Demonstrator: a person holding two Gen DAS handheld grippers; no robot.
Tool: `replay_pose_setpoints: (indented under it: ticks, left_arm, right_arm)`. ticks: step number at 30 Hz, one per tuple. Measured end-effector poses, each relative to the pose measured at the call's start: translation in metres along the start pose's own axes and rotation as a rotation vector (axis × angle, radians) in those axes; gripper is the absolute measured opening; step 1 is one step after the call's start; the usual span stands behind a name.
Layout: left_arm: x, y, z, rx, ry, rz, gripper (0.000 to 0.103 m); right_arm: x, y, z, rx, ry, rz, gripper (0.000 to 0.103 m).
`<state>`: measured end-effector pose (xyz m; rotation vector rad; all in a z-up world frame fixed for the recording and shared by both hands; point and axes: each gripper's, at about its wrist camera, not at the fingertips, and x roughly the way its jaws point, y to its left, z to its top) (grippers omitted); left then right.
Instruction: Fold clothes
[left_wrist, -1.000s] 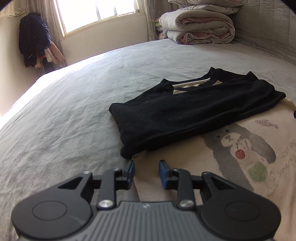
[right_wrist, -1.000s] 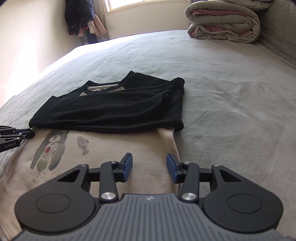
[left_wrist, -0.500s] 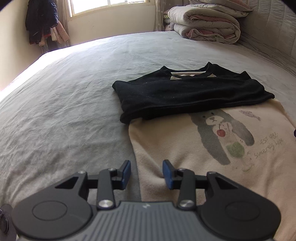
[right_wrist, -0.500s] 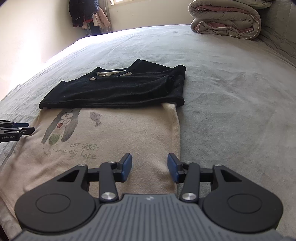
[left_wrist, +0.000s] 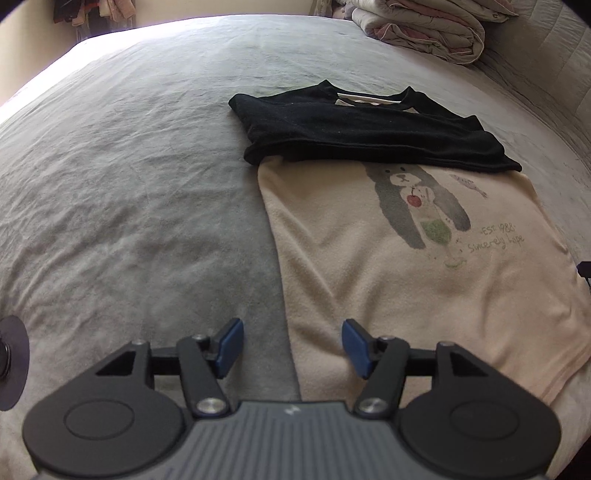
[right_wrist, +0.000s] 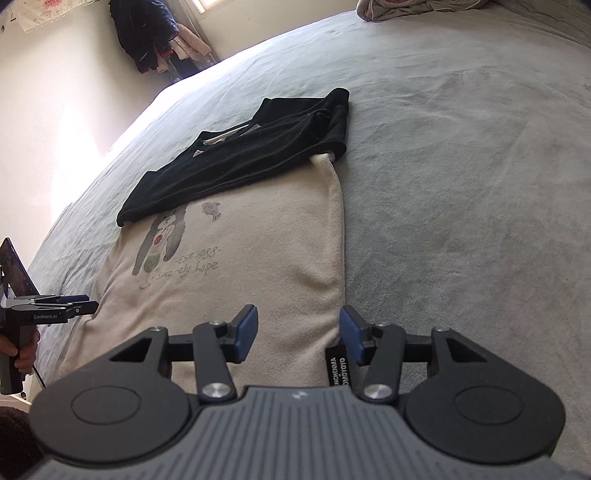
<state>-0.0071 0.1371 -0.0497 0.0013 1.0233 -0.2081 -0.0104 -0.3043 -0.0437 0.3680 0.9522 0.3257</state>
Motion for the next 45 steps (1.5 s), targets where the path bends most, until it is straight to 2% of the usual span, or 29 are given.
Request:
replay_pose_setpoints:
  ticks: [3,6,13,15,18,22,25,28,33,35,36,39,40,41,45]
  left_arm:
    - [-0.005,0.007,-0.009,-0.023,0.009,-0.064,0.063]
    - [-0.01,0.018,-0.018,-0.039,0.014,-0.154,0.063]
    - [-0.011,0.054,-0.039,-0.173,0.053,-0.489,0.06]
    - [-0.009,0.057,-0.045,-0.203,0.07,-0.558,0.058]
    - [-0.008,0.052,-0.053,-0.19,0.08,-0.614,0.058]
    - [-0.007,0.044,-0.059,-0.161,0.092,-0.657,0.058]
    - [-0.008,0.041,-0.062,-0.144,0.09,-0.664,0.057]
    - [-0.008,0.041,-0.064,-0.138,0.091,-0.668,0.051]
    - [-0.007,0.041,-0.065,-0.133,0.094,-0.682,0.05]
    - [-0.006,0.037,-0.064,-0.122,0.096,-0.686,0.05]
    - [-0.006,0.036,-0.064,-0.116,0.096,-0.684,0.049]
    - [-0.005,0.034,-0.063,-0.108,0.098,-0.664,0.038]
    - [-0.005,0.037,-0.063,-0.114,0.1,-0.655,0.031]
    - [-0.004,0.039,-0.064,-0.122,0.103,-0.649,0.022]
    - [-0.005,0.045,-0.067,-0.139,0.106,-0.656,0.011]
  right_arm:
    - [-0.004,-0.021,0.001,0.09,0.041,0.086,0.056]
    - [-0.005,-0.03,-0.004,0.111,0.075,0.163,0.056]
    - [-0.008,-0.051,-0.016,0.152,0.153,0.345,0.054]
    - [-0.009,-0.056,-0.019,0.164,0.176,0.397,0.053]
    - [-0.01,-0.065,-0.024,0.181,0.21,0.475,0.053]
    - [-0.007,-0.051,-0.028,0.122,0.229,0.49,0.053]
    - [-0.004,-0.047,-0.028,0.132,0.233,0.497,0.053]
    - [-0.001,-0.043,-0.028,0.128,0.244,0.499,0.05]
    - [0.008,-0.03,-0.029,0.12,0.265,0.52,0.05]
    - [0.011,-0.023,-0.031,0.1,0.283,0.524,0.045]
    - [0.013,-0.02,-0.032,0.092,0.289,0.519,0.039]
    - [0.021,-0.016,-0.035,0.109,0.313,0.511,0.023]
    - [0.022,-0.016,-0.035,0.114,0.317,0.508,0.019]
    - [0.022,-0.016,-0.034,0.117,0.319,0.506,0.019]
    - [0.015,-0.016,-0.033,0.095,0.309,0.51,0.019]
